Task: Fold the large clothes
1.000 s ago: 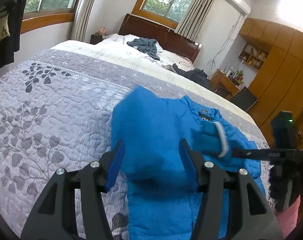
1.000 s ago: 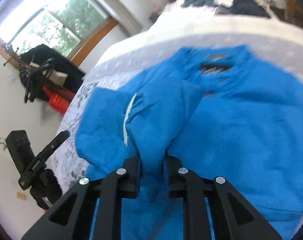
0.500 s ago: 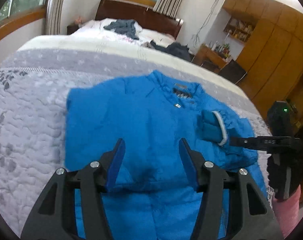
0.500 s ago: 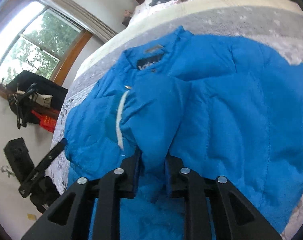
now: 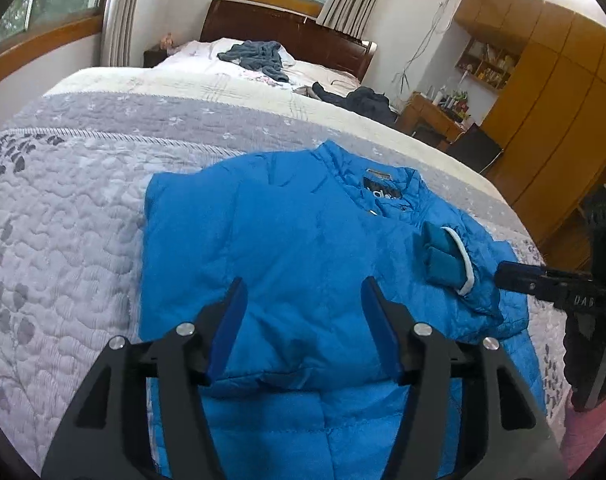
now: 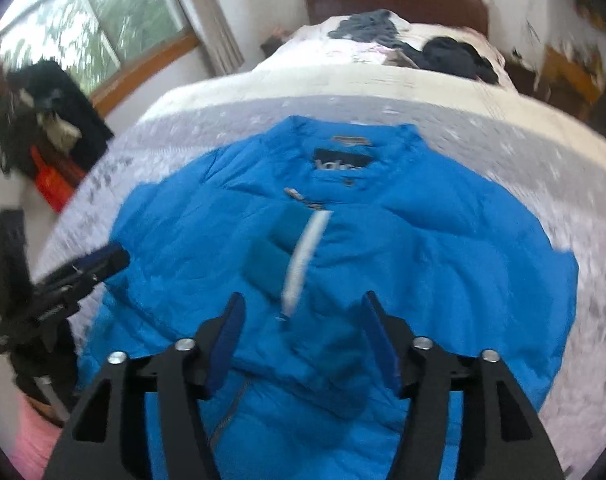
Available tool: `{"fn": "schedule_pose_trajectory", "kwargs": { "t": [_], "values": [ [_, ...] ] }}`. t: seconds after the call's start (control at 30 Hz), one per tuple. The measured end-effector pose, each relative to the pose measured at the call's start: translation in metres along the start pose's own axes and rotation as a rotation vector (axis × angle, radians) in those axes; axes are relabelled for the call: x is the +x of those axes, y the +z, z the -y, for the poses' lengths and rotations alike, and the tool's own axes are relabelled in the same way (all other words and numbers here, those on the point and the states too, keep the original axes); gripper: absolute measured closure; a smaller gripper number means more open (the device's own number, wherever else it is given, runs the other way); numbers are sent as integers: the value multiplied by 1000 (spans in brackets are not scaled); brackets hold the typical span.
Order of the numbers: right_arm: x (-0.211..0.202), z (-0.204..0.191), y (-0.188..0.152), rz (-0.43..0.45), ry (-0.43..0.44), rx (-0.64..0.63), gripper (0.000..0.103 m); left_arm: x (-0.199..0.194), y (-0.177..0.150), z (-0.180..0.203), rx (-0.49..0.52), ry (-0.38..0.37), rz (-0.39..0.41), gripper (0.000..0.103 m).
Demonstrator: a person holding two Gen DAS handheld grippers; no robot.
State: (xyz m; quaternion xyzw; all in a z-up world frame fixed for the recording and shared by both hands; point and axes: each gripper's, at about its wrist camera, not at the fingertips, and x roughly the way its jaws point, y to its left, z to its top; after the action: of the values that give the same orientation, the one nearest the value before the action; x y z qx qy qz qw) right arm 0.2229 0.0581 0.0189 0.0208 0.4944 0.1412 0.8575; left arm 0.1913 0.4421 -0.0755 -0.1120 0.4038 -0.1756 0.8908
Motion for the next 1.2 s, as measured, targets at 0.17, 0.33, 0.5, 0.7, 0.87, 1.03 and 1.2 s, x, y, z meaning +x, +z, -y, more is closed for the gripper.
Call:
{"fn": "schedule_pose_trajectory", "kwargs": {
  "t": [0.17,0.33,0.5,0.7,0.87,1.03,1.2],
  "values": [
    [39,-28,3,-38,-198,-103,28,12,-4,-10,-21,12,-31,43],
    [46,-15,-2,-43,-268,-95,61,15,-5,-7,2,30,-31,43],
    [12,15,-6,6,-119,21,74,16,-8,-5,14,40,-31,43],
    [-28,74,-19,56,22,204,76,18,-9,-4,13,43,-32,43],
    [-42,131,-47,37,-74,331,74,20,-9,-4,13,49,-33,43],
    [-65,149,-59,106,-103,359,73,5,-2,7,22,65,-1,43],
    [-65,123,-41,132,-31,269,73,-9,1,35,96,25,31,37]
  ]
}}
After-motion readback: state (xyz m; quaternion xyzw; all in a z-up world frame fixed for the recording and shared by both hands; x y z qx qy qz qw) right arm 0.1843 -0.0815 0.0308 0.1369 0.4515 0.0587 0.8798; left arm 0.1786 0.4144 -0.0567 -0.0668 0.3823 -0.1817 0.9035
